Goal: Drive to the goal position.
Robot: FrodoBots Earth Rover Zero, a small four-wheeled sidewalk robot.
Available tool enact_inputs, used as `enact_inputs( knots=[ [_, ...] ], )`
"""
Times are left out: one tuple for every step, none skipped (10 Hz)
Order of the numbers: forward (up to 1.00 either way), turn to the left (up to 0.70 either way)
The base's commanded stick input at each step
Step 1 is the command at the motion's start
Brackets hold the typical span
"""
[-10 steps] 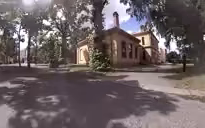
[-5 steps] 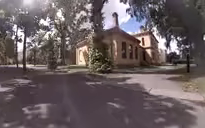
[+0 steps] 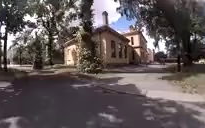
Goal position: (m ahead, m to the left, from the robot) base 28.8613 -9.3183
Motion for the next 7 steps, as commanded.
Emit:
enact_inputs(
  knots=[
    [0.85, -0.33],
    [0.85, -0.33],
    [0.85, -0.33],
    [0.85, -0.33],
    [0.85, -0.18],
    [0.85, -0.02],
    [0.85, 0.01]
  ],
)
